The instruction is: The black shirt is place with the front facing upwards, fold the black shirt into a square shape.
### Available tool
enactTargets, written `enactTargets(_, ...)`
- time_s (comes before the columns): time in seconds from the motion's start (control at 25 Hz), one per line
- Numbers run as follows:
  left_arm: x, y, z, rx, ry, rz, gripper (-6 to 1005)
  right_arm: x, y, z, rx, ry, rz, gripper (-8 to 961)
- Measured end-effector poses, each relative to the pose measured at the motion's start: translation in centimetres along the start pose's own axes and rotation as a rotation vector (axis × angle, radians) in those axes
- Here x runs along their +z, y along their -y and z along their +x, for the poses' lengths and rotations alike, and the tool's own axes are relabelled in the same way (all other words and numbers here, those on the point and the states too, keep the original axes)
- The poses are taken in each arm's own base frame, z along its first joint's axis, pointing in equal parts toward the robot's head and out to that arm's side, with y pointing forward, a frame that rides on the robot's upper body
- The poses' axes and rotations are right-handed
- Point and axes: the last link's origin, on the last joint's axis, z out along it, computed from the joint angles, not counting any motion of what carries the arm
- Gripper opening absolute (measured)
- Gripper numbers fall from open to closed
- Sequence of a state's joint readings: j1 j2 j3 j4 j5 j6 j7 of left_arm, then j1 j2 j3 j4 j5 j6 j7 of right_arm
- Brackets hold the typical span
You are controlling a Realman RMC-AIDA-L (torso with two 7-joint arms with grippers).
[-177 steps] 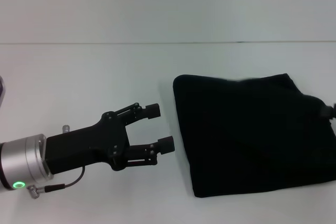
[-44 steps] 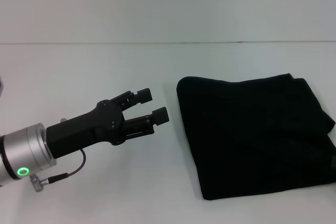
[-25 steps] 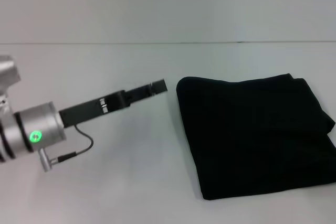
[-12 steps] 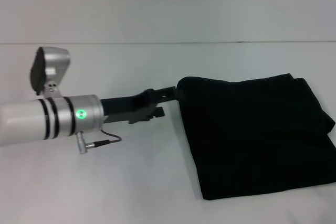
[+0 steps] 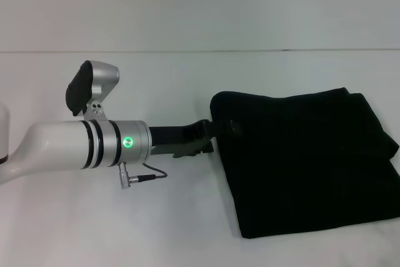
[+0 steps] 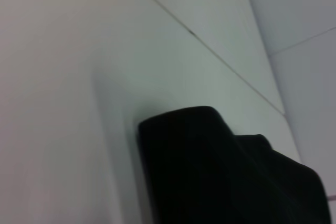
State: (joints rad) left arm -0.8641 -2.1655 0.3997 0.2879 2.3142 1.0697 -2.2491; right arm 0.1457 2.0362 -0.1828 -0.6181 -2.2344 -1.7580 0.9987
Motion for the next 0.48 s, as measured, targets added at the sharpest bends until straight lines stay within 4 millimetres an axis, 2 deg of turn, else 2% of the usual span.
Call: enactTargets(0.48, 1.6, -0.3, -0.3, 0.044, 0.012, 0.048, 931, -0.1, -0.1, -0.2, 0.004, 0.008, -0.014, 919)
